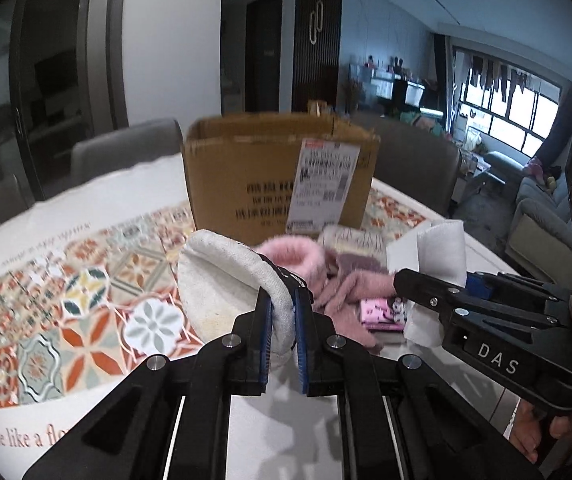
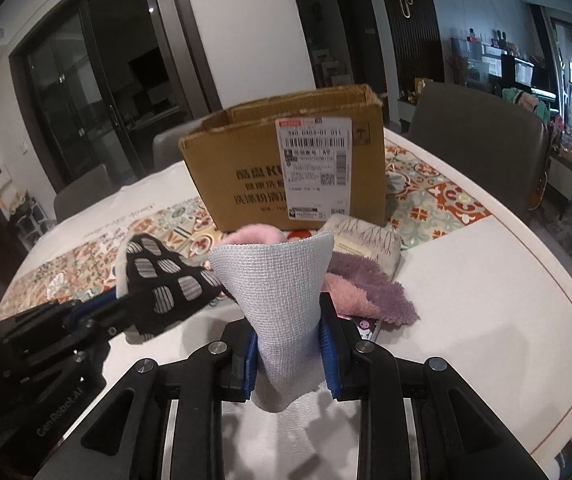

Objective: Organize soft objects
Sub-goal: 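Lift the white cloth with the right tool and carry it over the box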

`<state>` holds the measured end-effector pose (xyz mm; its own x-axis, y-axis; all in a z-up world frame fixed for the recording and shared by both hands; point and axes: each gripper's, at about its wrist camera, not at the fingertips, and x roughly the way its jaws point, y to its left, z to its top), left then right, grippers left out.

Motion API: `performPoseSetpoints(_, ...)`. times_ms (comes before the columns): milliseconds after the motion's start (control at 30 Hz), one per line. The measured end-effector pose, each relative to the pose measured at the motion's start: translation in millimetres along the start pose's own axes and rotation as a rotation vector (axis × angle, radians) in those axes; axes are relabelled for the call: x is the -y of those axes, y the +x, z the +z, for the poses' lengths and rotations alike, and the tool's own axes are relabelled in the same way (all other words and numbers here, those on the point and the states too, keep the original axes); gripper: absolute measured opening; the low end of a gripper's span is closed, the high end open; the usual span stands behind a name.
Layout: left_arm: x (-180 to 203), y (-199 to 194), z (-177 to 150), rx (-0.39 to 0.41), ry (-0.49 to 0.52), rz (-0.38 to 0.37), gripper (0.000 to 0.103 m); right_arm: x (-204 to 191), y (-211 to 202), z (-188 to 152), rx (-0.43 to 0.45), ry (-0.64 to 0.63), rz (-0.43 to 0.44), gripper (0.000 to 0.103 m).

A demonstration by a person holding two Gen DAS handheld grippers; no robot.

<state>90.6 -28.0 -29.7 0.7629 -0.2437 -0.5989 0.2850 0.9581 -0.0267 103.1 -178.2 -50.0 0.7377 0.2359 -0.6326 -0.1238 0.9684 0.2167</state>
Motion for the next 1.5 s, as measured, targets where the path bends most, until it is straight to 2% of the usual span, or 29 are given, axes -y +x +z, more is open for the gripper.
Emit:
performPoseSetpoints(300, -5.7, -17.3, 27.8, 0.094, 0.021, 0.023, 0.012, -9.7, -19.2, 24.2, 0.079, -0.019, 0.012, 0.027)
performPoseSetpoints(700, -18.9, -17.2, 70.1, 0.199, 0.044, 0.035, 0.012, -19.1, -18.2, 73.7, 0.174, -0.042, 0.029, 0.028)
performPoseSetpoints(1100, -27.7, 11.2, 105.0, 0.259, 0.073, 0.054, 0.012, -16.7, -1.2, 122.8, 0.241, -0.046, 0.017, 0.027)
performPoseSetpoints(1500, -31.9, 54.8, 138.6, 0.267, 0.103, 0.049, 0.012, -9.0, 39.1, 167.7, 0.22, -0.068, 0.005, 0.028)
